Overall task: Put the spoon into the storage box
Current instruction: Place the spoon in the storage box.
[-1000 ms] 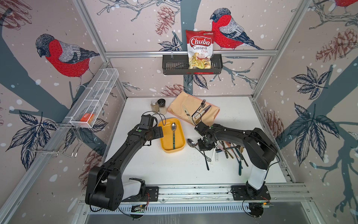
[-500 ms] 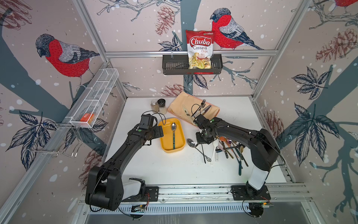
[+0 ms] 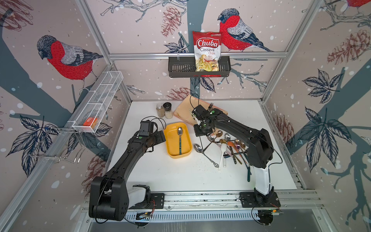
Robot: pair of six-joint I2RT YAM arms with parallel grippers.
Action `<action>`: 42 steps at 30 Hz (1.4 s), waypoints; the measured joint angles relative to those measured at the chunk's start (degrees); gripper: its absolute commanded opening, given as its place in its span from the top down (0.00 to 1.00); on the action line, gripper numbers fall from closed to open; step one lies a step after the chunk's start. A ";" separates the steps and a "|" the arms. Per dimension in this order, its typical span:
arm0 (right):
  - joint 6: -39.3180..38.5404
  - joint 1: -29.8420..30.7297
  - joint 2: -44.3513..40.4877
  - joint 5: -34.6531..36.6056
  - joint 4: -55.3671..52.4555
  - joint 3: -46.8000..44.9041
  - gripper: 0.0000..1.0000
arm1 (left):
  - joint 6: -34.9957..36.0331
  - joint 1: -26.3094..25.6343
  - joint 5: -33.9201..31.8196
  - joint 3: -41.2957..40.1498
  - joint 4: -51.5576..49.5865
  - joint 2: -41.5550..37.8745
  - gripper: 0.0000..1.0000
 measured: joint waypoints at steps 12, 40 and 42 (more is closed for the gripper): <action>-1.64 1.99 14.01 -5.77 -3.28 20.46 0.98 | -0.13 0.17 -0.09 -0.83 0.15 -0.52 0.16; -0.96 2.21 22.64 -6.27 -1.20 23.87 0.99 | -0.13 0.17 0.00 -1.49 0.33 1.18 0.17; -0.94 2.27 22.88 -5.44 -1.40 23.98 0.98 | -0.13 0.17 0.02 -1.49 0.35 1.29 0.17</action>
